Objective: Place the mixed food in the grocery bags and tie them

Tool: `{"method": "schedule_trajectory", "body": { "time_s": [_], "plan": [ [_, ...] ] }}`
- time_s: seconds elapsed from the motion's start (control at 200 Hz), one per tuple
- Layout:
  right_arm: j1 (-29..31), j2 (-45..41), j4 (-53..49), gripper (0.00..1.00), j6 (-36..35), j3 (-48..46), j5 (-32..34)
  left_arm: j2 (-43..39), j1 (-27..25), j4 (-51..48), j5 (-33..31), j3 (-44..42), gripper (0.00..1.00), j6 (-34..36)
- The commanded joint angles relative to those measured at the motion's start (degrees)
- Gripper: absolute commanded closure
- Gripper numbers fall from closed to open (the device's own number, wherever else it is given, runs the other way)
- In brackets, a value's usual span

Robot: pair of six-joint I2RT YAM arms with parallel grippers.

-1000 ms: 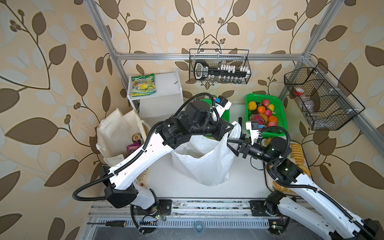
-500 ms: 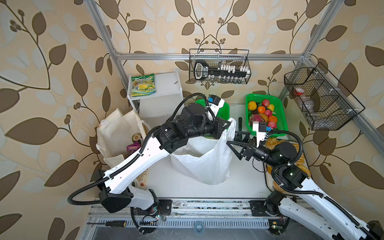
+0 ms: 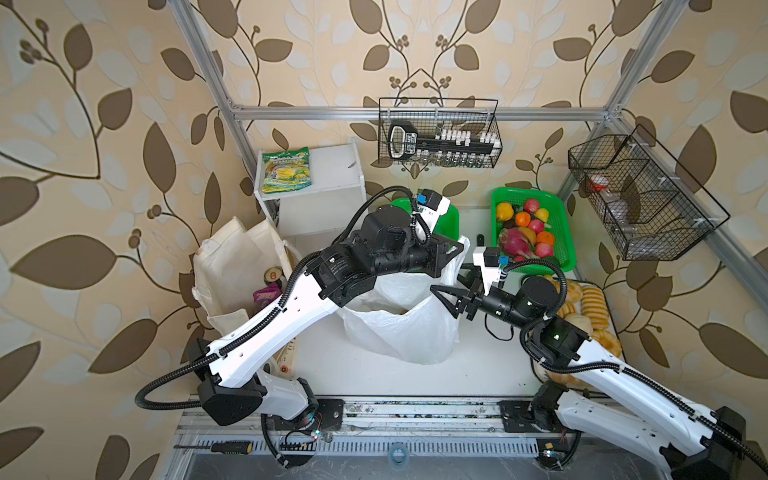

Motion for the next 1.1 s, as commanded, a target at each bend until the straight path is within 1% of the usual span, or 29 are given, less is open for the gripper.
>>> {"method": "schedule_trajectory", "body": {
  "time_s": [0.0, 0.12, 0.18, 0.28, 0.395, 0.485, 0.535, 0.585, 0.605, 0.675, 0.755, 0.8, 0.82, 0.885, 0.91, 0.975, 1.04, 1.095],
  "plan": [
    [-1.3, -0.3, 7.9, 0.23, 0.2, -1.7, -2.2, -2.0, -0.1, 3.2, 0.4, 0.3, 1.00, -0.3],
    [-3.7, 0.2, 13.8, 0.42, 6.9, -4.5, -6.2, -2.1, -0.1, 3.0, 0.4, 0.3, 1.00, 0.4],
    [-4.4, 0.3, 15.3, 0.50, 8.7, -5.1, -7.6, -2.0, -0.1, 2.8, 0.5, 0.5, 1.00, 0.7],
    [-4.7, 0.4, 16.4, 0.62, 8.8, -5.4, -10.0, -1.8, -0.1, 2.5, 0.4, 0.5, 1.00, 1.1],
    [-4.8, 0.8, 17.1, 0.73, 8.7, -5.0, -13.4, -1.3, -0.1, 1.7, 0.5, 0.9, 1.00, 1.5],
    [-4.8, 1.1, 16.6, 0.88, 8.2, -4.7, -14.8, -0.3, -0.1, 0.0, 0.9, 2.4, 1.00, 2.0],
    [-4.8, 1.1, 16.1, 0.92, 7.9, -4.7, -14.7, 0.4, 0.0, -1.2, 1.1, 3.4, 0.91, 2.4],
    [-4.8, 1.0, 15.4, 0.93, 7.5, -4.8, -14.5, 1.0, -0.1, -1.9, 1.5, 4.3, 0.73, 2.9],
    [-4.8, 1.0, 15.0, 0.94, 7.4, -4.8, -14.5, 1.1, -0.1, -2.0, 1.7, 4.7, 0.70, 3.1],
    [-4.8, 0.5, 14.2, 0.94, 6.8, -4.8, -14.4, 1.9, -0.1, -2.9, 1.9, 5.9, 0.63, 3.4],
    [-4.8, 0.0, 13.1, 0.94, 5.9, -4.8, -13.8, 3.0, 0.0, -5.0, 1.3, 8.0, 0.62, 3.9],
    [-4.8, -0.3, 12.2, 0.94, 5.4, -4.8, -13.2, 3.0, -0.1, -6.8, 0.9, 9.7, 0.62, 4.2],
    [-4.8, -0.4, 11.8, 0.94, 5.2, -4.8, -12.9, 4.9, -0.1, -7.5, 0.9, 10.4, 0.62, 4.4],
    [-4.9, -0.9, 11.0, 0.93, 4.6, -5.0, -12.3, 5.9, -0.1, -9.5, 1.3, 12.0, 0.66, 4.9],
    [-4.8, -1.0, 10.7, 0.93, 4.4, -5.0, -12.2, 6.2, -0.1, -9.9, 1.5, 12.4, 0.69, 5.0],
    [-4.8, -1.2, 9.8, 0.92, 4.2, -5.0, -11.7, 6.2, -0.1, -9.7, 2.0, 12.6, 0.84, 4.9],
    [-4.8, -1.3, 9.3, 0.91, 3.9, -5.1, -11.2, 5.9, -0.1, -8.9, 2.6, 12.2, 0.91, 4.8],
    [-4.8, -1.5, 8.9, 0.90, 4.0, -5.1, -10.6, 5.8, -0.1, -8.7, 3.0, 12.1, 0.99, 4.8]
  ]
}}
